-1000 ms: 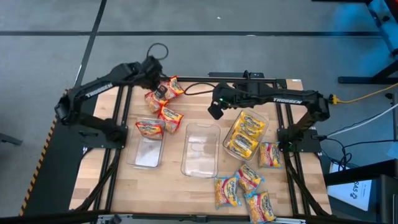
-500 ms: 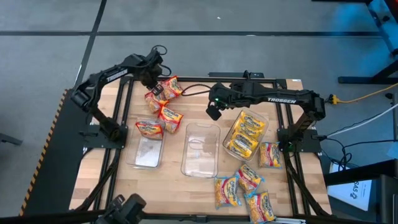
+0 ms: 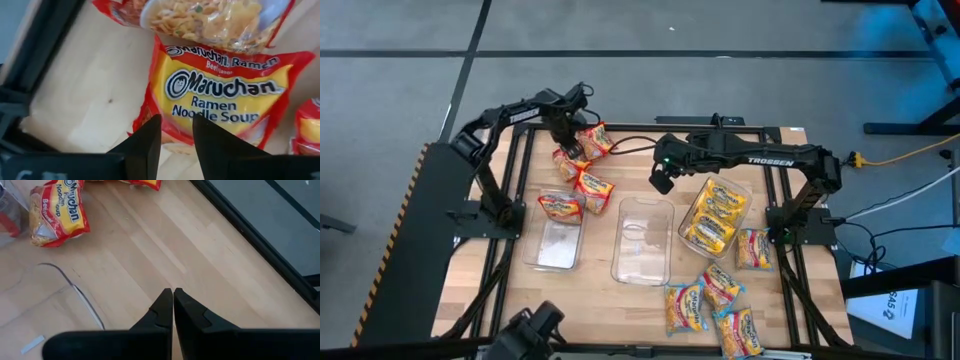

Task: Sort Maruchan noodles
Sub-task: Put the red noodle pack into the left transparent bin

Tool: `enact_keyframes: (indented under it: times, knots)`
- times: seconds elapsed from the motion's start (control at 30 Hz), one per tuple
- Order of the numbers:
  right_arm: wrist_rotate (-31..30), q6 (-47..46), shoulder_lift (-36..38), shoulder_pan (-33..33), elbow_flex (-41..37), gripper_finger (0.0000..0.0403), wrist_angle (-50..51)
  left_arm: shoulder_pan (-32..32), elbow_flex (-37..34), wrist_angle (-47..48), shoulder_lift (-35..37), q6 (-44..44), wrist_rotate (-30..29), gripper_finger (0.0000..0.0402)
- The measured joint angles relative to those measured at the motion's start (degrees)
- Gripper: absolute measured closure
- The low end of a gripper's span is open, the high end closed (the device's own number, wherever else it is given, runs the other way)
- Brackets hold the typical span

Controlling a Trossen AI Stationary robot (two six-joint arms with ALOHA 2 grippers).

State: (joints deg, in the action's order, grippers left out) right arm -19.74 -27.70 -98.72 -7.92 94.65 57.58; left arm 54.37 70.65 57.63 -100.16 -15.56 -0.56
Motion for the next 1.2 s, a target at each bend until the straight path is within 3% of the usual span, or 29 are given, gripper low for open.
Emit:
enact_keyframes:
  times: [0.37,0.47,0.6,0.73,1.03,1.2]
  knots:
    - [6.2,1.2,0.0,0.0,0.0,0.0388,-0.8,0.0,0.0,-5.0,-4.5,-0.7,-0.2,0.03]
    - [6.6,1.2,0.0,0.0,0.0,0.0388,-0.8,0.0,0.0,-2.8,-4.5,-2.5,-0.4,0.0324]
    - [6.6,1.2,0.0,0.0,0.0,0.0388,-0.8,0.0,0.0,-0.6,-4.5,-3.0,-0.4,0.0388]
    - [7.0,1.2,0.0,0.0,0.0,0.0388,-0.8,-0.1,1.1,3.8,-3.8,-3.0,-1.4,0.0399]
    - [7.3,1.2,0.0,0.0,0.0,0.0388,-0.8,-1.7,9.3,18.3,5.1,-2.1,-3.1,0.0401]
    - [7.3,1.3,0.0,0.0,0.0,0.0388,-0.8,-5.8,11.2,24.3,13.0,1.1,-3.2,0.0401]
